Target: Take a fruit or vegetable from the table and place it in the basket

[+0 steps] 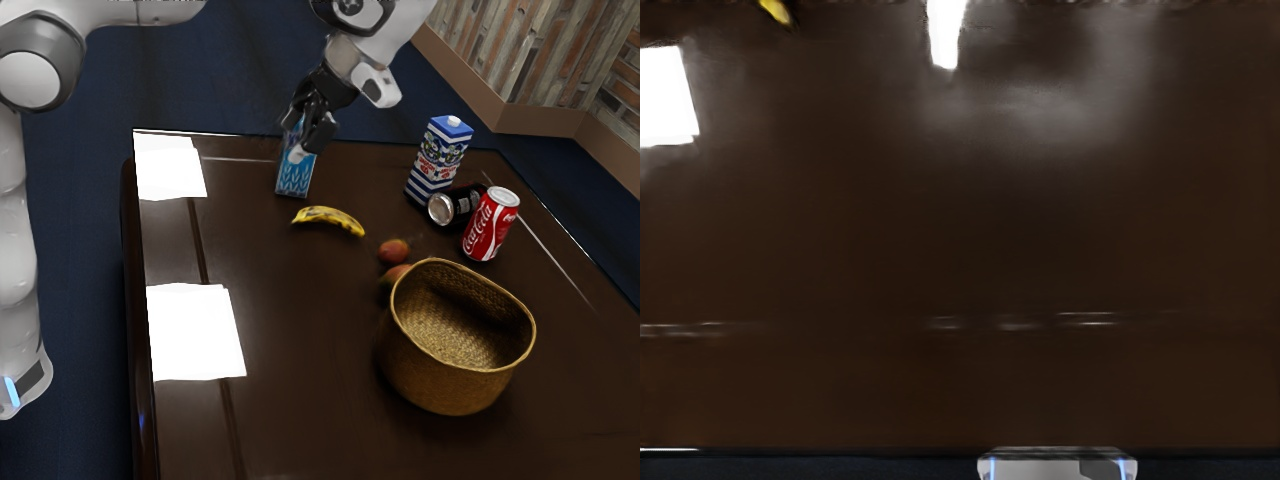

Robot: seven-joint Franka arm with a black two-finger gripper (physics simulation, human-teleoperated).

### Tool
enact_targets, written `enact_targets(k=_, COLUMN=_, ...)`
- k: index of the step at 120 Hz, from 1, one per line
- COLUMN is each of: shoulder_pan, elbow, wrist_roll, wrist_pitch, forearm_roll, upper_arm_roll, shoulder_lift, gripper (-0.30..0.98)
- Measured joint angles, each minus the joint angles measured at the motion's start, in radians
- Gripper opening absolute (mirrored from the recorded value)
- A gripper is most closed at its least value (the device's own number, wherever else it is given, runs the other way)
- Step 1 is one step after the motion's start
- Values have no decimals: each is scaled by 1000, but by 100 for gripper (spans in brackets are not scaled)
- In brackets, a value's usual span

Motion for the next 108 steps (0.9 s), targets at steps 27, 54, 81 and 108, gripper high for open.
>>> enact_targets(k=27, shoulder_pan=-58, elbow=-102, wrist_roll=19, wrist_pitch=250, forearm_roll=13, upper_arm_roll=11, shoulder_lift=-46, gripper=69)
enact_targets(k=54, shoulder_pan=-24, elbow=-458, wrist_roll=23, wrist_pitch=482, forearm_roll=16, upper_arm_roll=16, shoulder_lift=-191, gripper=69)
enact_targets(k=81, shoulder_pan=362, elbow=-418, wrist_roll=82, wrist_pitch=610, forearm_roll=49, upper_arm_roll=-256, shoulder_lift=-102, gripper=69)
enact_targets(k=108, shoulder_pan=695, elbow=-394, wrist_roll=194, wrist_pitch=695, forearm_roll=58, upper_arm_roll=-564, shoulder_lift=-27, gripper=69)
